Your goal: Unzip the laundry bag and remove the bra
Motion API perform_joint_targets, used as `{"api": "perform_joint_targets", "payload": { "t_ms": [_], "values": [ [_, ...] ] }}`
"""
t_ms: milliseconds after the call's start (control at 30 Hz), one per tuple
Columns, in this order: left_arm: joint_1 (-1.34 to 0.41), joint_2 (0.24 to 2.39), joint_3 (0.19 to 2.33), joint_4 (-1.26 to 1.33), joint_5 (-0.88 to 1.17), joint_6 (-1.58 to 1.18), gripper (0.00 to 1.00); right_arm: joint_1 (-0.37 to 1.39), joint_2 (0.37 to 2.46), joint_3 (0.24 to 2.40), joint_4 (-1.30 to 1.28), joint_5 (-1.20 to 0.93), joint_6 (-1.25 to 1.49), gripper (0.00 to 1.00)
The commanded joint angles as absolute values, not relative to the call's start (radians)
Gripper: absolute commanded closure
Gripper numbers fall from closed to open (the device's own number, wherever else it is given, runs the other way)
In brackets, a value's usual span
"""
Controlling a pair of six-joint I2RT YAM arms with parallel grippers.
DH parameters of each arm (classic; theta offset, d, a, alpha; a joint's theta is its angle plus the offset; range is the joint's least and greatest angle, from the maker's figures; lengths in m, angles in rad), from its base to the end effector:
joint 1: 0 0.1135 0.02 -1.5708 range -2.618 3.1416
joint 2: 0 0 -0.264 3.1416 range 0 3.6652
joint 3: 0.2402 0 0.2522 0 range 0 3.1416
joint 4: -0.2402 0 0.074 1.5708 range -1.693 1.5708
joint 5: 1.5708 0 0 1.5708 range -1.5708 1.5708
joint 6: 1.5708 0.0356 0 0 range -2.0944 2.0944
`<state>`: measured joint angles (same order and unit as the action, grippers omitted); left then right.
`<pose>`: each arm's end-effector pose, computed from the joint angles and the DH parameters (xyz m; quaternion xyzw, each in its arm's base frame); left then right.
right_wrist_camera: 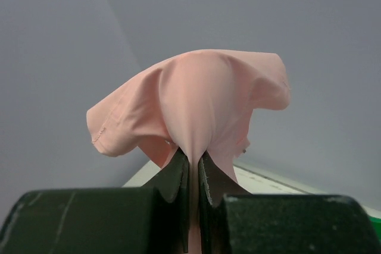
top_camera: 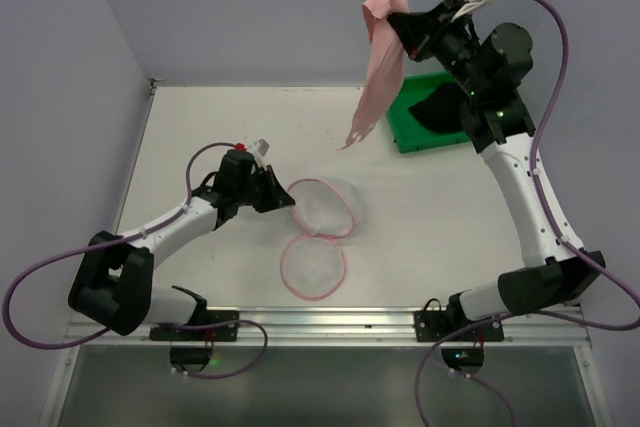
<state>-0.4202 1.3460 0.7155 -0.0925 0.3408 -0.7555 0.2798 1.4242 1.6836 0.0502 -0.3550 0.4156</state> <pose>0.2463 -0.1231 0.2037 -0.0811 0.8973 -0.3534 0.2516 0.2898 0.0961 0.5282 -0.1029 0.5887 0.3688 0.7119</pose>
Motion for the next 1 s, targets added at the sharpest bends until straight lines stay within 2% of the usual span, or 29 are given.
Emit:
{"api": "perform_joint_targets", "payload": {
  "t_ms": [0,233,533,633,833,967],
  "values": [
    [-0.423,1.344,0.696,-0.061,0.351,-0.735,1.0,0.213,1.511,1.784,0.003,-0.307,0.38,1.0],
    [-0.423,1.339,0.696,-0.067,0.385,-0.739,1.0,0.055,1.748,2.014,0.023,-0.258,0.388,1.0],
    [-0.423,1.335,0.703,-0.074,0.39,-0.733,1.0,-0.034,2.04,2.111,0.153,-0.278,0.393,1.0],
    [-0.425,1.338,0.703,-0.074,0.387,-0.729,1.0,-0.041,2.075,2.034,0.172,-0.284,0.39,1.0],
    [-0.425,1.356,0.693,-0.058,0.4,-0.719,1.0,-0.049,2.02,1.789,0.176,-0.235,0.341,1.0],
    [-0.425,1.356,0.683,-0.049,0.406,-0.719,1.0,-0.057,2.02,1.744,0.071,-0.221,0.307,1.0]
  ]
}}
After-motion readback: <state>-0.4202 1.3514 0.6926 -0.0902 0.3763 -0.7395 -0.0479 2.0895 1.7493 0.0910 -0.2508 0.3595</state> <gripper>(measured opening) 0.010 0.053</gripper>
